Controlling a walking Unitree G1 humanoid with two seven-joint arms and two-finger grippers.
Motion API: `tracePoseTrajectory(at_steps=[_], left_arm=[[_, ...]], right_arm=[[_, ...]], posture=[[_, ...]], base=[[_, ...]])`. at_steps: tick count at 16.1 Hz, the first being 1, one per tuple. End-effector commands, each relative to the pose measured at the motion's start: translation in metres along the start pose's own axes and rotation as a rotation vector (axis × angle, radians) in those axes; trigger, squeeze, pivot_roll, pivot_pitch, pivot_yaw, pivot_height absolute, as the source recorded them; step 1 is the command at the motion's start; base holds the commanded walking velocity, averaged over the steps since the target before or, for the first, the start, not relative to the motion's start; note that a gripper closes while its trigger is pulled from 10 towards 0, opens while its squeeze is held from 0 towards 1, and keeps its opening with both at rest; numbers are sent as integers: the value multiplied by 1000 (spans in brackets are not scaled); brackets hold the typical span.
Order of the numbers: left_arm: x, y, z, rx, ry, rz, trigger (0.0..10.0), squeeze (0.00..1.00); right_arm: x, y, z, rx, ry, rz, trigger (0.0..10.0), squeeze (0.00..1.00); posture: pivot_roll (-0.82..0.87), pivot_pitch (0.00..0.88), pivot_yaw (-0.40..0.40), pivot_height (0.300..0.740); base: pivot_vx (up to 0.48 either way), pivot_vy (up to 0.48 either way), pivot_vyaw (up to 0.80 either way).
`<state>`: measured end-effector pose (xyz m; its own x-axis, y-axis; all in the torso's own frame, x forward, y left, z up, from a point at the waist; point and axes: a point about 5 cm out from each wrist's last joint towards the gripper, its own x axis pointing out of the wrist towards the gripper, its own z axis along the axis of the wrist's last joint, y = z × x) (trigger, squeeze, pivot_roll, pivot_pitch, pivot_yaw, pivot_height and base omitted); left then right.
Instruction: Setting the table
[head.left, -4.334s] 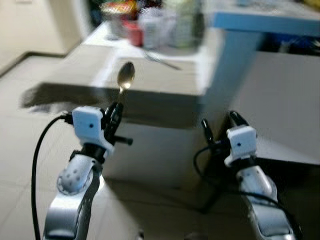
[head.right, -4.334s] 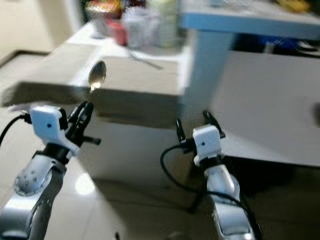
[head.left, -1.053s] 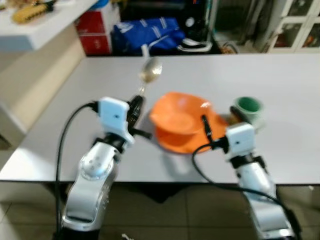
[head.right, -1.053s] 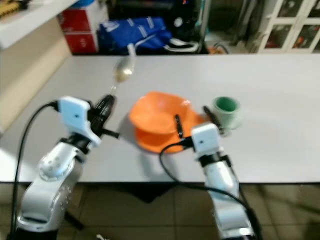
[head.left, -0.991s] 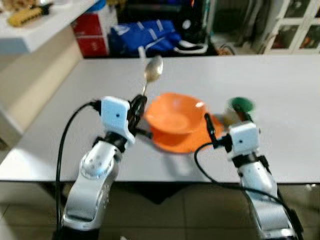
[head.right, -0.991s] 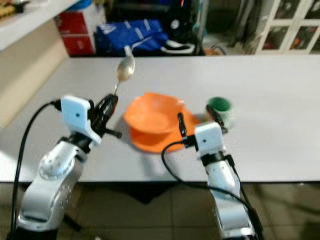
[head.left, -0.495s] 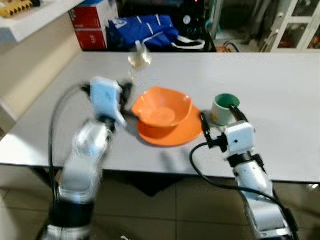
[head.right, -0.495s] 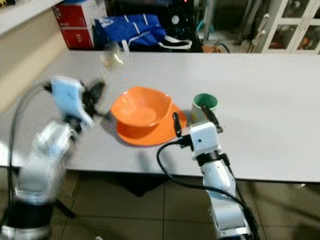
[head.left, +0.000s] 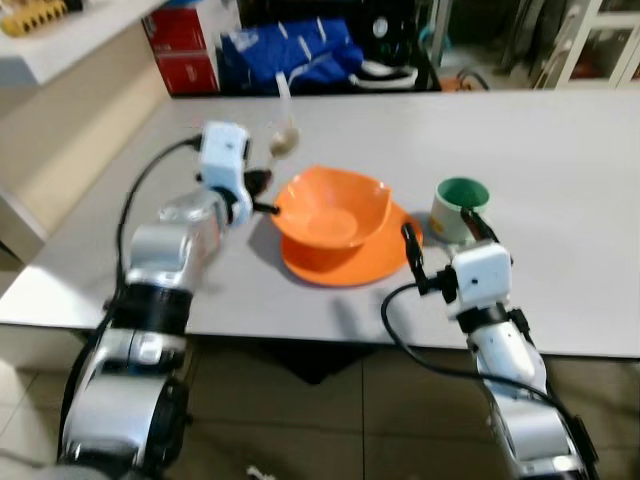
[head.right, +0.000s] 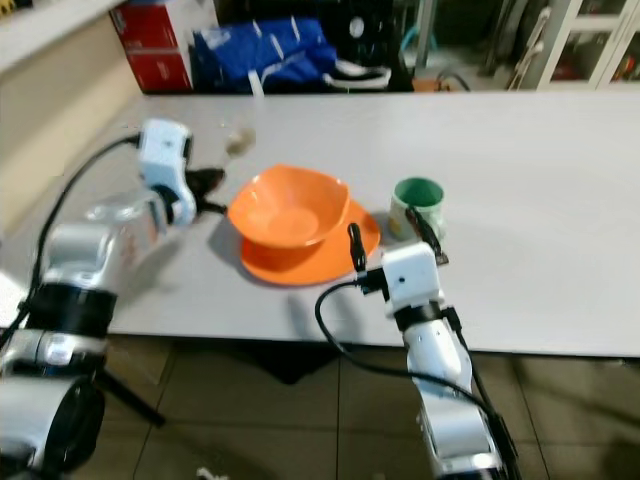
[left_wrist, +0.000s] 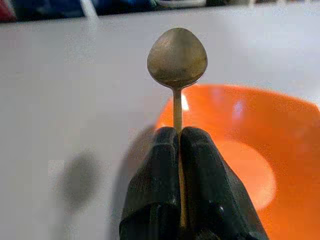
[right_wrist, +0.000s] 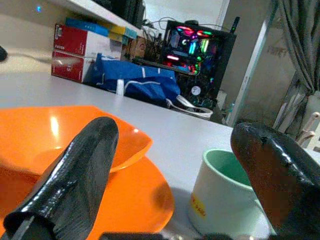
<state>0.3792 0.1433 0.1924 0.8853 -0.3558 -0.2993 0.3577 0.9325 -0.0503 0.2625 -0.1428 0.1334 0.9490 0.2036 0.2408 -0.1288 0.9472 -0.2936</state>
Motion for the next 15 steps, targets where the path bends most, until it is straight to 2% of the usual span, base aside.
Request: tracePoseTrajectory(at_steps=[1,5,7,8,11,15], left_arm=[[0,2,12,44,11,-13,0,0],[-2,-9,37,102,35,-115,0,0],[-5,-14,41,119,54,-147,0,0],[-7,-19,35,141,96,-181,0,0],[-4,-20,18,169,171,-201,0,0],[3,-17,4,222,201,-175,0,0]], right_arm=[[0,2,0,0,9,-6,10000,0],[-2,4,-1,2,13,-22,10000,0],[-3,4,-2,4,18,-24,10000,0],[-3,5,-2,5,20,-24,10000,0],[-2,7,-2,7,20,-19,10000,0],[-1,8,-3,10,19,-22,10000,0]], posture=[[-139,0,133,740],[-146,0,157,740],[-145,0,160,740],[-136,0,160,740],[-130,0,162,740],[-134,0,170,740]], base=[[0,0,0],[0,0,0],[0,0,0],[0,0,0],[0,0,0],[0,0,0]])
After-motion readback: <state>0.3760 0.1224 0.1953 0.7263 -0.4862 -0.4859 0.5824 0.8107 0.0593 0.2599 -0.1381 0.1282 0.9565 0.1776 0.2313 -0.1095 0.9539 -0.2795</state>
